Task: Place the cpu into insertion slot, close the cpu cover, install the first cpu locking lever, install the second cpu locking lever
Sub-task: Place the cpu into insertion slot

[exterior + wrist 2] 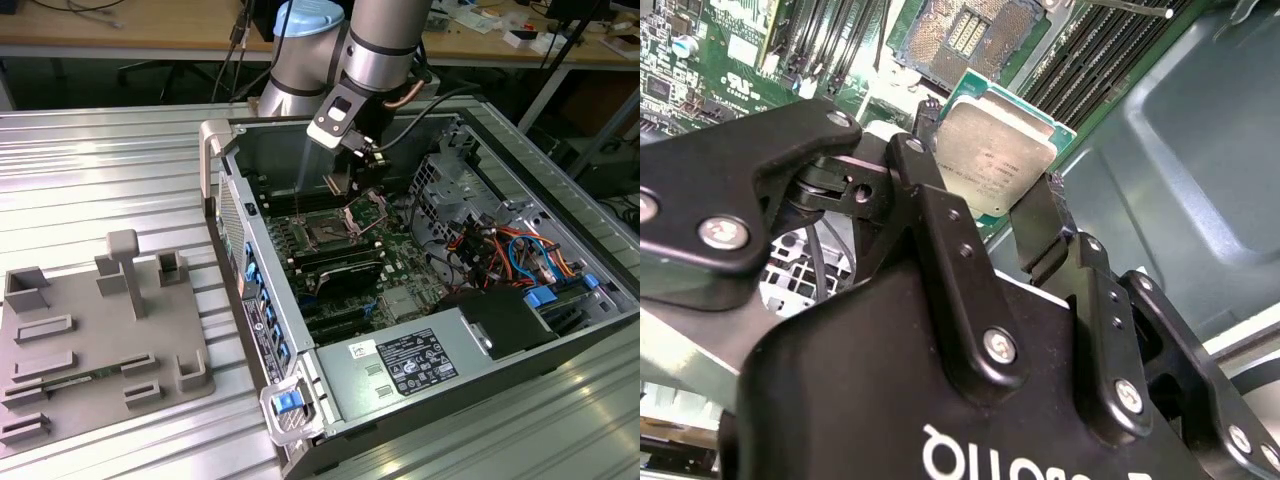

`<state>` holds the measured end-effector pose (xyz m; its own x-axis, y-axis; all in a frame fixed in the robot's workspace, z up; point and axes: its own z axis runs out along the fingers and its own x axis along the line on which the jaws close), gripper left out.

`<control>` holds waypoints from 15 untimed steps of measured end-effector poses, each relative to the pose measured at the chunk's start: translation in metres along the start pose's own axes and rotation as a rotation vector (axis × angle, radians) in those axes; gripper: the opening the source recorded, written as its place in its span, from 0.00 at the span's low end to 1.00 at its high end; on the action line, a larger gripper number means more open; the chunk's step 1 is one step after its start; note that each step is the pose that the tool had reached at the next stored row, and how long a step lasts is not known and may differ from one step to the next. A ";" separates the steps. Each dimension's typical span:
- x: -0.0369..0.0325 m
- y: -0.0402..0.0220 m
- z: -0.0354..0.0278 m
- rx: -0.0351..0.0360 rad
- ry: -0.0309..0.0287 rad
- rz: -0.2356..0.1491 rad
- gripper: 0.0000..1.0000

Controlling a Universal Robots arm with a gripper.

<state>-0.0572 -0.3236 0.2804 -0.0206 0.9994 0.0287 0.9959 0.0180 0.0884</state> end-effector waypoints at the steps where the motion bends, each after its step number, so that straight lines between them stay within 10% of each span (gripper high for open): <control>1: 0.0000 0.0000 0.0000 0.0000 0.0000 0.000 0.55; 9: -0.0001 -0.0005 0.0030 0.0002 -0.0022 0.000 0.55; 15: -0.0004 -0.0072 0.0183 0.0002 -0.0039 0.001 0.55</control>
<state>-0.0627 -0.3235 0.2616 -0.0195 0.9995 0.0249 0.9960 0.0172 0.0882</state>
